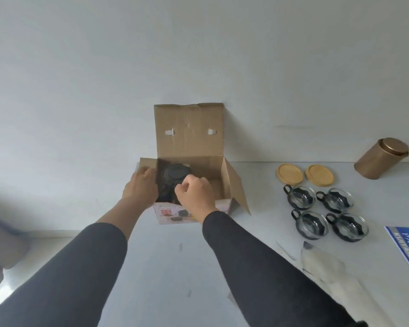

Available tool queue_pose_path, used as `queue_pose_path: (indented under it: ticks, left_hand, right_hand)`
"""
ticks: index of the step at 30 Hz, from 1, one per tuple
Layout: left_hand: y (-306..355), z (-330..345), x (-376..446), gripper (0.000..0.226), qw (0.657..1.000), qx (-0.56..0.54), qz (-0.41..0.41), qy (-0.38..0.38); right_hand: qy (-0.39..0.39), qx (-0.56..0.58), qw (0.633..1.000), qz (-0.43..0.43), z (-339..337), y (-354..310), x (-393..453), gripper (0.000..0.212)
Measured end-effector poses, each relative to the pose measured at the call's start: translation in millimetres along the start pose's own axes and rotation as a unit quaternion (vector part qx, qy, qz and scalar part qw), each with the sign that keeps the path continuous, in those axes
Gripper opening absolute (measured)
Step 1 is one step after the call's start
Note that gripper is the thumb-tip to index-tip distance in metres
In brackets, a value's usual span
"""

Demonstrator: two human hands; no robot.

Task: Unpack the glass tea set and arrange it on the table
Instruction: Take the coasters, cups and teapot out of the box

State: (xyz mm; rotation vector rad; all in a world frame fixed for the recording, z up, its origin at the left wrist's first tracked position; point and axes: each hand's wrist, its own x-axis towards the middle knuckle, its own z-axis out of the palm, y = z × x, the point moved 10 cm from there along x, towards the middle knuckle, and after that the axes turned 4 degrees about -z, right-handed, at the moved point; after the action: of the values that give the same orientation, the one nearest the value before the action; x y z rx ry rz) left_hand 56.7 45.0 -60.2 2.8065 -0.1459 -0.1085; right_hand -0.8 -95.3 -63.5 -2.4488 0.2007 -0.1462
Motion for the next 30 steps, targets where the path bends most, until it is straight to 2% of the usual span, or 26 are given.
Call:
queue_pose_path:
  ticks: [4, 6, 9, 13, 19, 24, 26, 30]
  left_hand:
    - [-12.6, 4.4, 8.4, 0.034, 0.997, -0.049, 0.049, -0.045]
    - [-20.1, 7.5, 7.8, 0.036, 0.993, -0.098, 0.032, -0.061]
    - [-33.6, 15.3, 10.5, 0.04, 0.981, -0.179, -0.006, -0.073]
    - [-42.0, 21.6, 14.5, 0.04, 0.971, -0.219, -0.029, -0.086]
    - [-40.4, 19.9, 11.1, 0.04, 0.972, -0.215, -0.025, -0.087]
    - [-37.5, 12.9, 7.7, 0.039, 0.978, -0.194, -0.025, -0.074]
    - [-33.1, 9.1, 5.3, 0.038, 0.983, -0.17, -0.008, -0.067]
    - [-33.3, 8.3, 6.7, 0.036, 0.985, -0.158, -0.017, -0.066]
  right_hand:
    - [-0.053, 0.046, 0.985, 0.156, 43.4, -2.1, 9.6, 0.039]
    - [-0.078, 0.072, 0.969, 0.223, 58.2, 2.3, 6.1, 0.042]
    - [-0.099, 0.058, 0.958, 0.262, 71.8, 4.0, 2.9, 0.044]
    - [-0.091, 0.067, 0.951, 0.289, 82.4, 1.9, 2.3, 0.048]
    - [-0.023, 0.175, 0.92, 0.35, 72.6, 9.6, -2.9, 0.047]
    - [0.05, 0.354, 0.852, 0.382, 50.4, 12.1, -8.5, 0.032]
    - [0.072, 0.408, 0.823, 0.388, 38.8, 9.2, -5.6, 0.035]
    - [0.112, 0.475, 0.795, 0.359, 3.2, 8.8, 2.6, 0.018]
